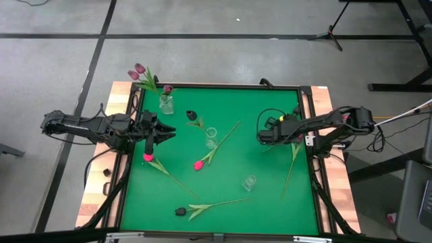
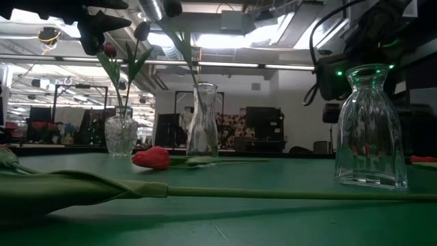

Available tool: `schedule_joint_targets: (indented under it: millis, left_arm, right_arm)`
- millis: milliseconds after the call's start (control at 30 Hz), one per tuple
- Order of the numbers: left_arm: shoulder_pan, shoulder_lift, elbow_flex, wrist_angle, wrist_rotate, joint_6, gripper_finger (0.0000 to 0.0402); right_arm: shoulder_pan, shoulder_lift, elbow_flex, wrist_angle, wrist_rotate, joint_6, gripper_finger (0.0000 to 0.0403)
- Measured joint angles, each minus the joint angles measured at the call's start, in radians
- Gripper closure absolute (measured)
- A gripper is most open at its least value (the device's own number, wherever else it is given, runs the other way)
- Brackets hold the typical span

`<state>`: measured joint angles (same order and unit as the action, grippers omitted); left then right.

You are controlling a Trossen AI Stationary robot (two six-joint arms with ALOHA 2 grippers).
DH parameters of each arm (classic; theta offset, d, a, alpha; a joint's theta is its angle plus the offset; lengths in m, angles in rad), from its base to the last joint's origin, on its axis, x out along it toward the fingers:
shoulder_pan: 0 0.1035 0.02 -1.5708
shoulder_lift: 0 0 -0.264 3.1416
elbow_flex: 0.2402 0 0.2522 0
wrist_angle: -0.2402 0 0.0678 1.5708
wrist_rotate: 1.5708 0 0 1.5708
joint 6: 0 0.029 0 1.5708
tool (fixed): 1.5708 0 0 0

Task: Sort flowers into vase by color
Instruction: Put the top black tulip into the center transparent vase

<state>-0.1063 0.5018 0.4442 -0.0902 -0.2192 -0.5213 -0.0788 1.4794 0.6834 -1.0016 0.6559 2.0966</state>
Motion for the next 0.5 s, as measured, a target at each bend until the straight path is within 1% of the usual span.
schedule_joint_targets:
  millis: [100,200,500]
  left_arm:
    - [0.0,0.0,0.0,-0.001,0.0,0.0,0.0265]
    - [0.0,0.0,0.0,-0.001,0.0,0.0,0.0265]
    - [0.0,0.0,0.0,-0.006,0.0,0.0,0.0265]
  right_arm:
    - [0.0,0.001,0.0,-0.019,-0.025,0.021,0.0228]
    - [0.0,0.023,0.0,0.004,-0.031,0.021,0.0228]
    - [0.0,0.15,0.0,0.032,-0.06,0.076,0.0228]
